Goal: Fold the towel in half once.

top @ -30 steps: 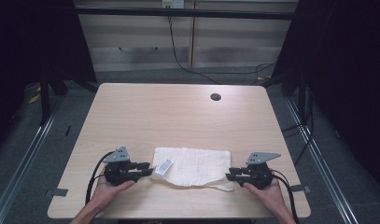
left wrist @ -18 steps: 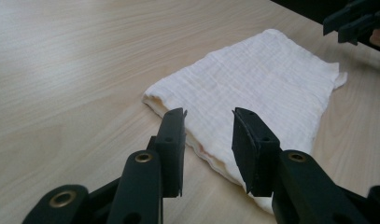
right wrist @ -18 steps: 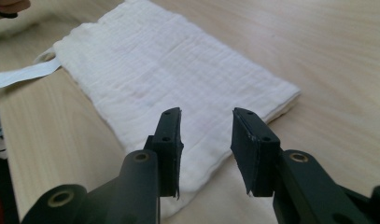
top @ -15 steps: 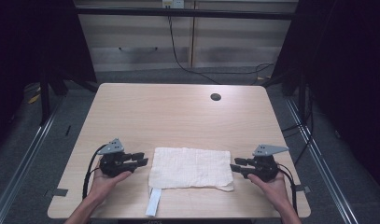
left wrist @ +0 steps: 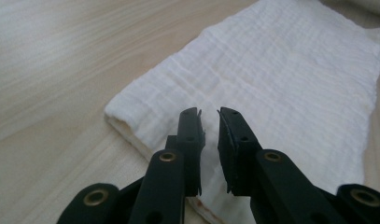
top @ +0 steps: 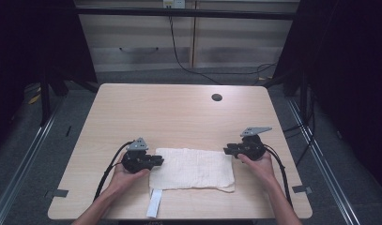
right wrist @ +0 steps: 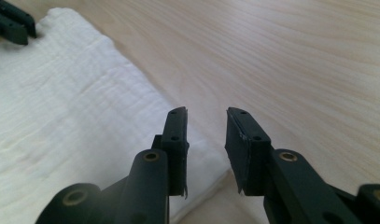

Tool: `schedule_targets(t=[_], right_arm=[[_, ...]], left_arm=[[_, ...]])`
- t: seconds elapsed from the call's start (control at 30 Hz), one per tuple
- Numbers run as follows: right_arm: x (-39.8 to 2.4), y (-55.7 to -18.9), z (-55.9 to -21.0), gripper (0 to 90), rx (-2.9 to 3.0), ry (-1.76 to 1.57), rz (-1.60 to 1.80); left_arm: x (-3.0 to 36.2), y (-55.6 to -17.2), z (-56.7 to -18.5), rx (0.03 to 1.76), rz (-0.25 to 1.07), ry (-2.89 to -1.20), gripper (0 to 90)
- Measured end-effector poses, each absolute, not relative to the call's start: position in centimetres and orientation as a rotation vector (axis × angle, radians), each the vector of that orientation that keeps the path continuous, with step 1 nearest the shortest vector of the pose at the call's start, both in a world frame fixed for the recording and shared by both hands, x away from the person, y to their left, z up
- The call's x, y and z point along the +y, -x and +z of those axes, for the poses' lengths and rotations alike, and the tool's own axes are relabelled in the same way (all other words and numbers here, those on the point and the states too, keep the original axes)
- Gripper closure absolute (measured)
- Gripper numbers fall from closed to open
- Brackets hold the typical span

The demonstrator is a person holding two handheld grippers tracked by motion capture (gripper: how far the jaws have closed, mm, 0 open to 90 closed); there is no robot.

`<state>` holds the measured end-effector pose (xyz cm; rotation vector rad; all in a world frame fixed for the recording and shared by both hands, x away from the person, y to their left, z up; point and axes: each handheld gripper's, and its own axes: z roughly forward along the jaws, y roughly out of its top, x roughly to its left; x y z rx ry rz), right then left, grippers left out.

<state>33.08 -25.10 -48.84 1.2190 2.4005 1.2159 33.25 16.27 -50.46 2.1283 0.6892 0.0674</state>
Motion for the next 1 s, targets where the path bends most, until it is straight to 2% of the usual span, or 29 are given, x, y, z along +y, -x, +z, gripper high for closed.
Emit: schedule_targets(t=[0.1,0.4,0.53,0.6,0.7,0.73,0.9,1.0], right_arm=[[-25.2,-33.4,-49.7,66.2,2.420,-1.238,1.195],[-24.9,-33.5,-50.4,59.6,2.431,-1.240,1.142],[-24.8,-33.3,-50.5,65.3,2.450,-1.206,1.141],[-24.7,-33.2,-50.5,75.1,2.459,-1.200,1.143],[-24.7,-33.2,-50.6,79.8,2.443,-1.205,1.147],[-24.5,-33.1,-50.6,84.9,2.441,-1.209,1.157],[-24.2,-33.0,-50.6,86.8,2.447,-1.207,1.155],[-24.2,-33.1,-50.6,87.2,2.448,-1.219,1.167]], left_arm=[[16.3,-33.3,-50.8,0.680,0.072,-2.144,81.9],[16.5,-33.2,-50.9,0.697,0.084,-2.140,82.2],[16.5,-33.2,-50.9,0.699,0.082,-2.140,82.3],[16.5,-33.0,-50.9,0.697,0.100,-2.143,82.2],[16.5,-32.8,-50.9,0.692,0.104,-2.149,82.2],[16.7,-32.8,-50.8,0.691,0.085,-2.146,82.3],[17.0,-32.4,-50.7,0.686,0.076,-2.162,82.1],[17.4,-32.1,-50.4,0.687,0.056,-2.150,78.4]])
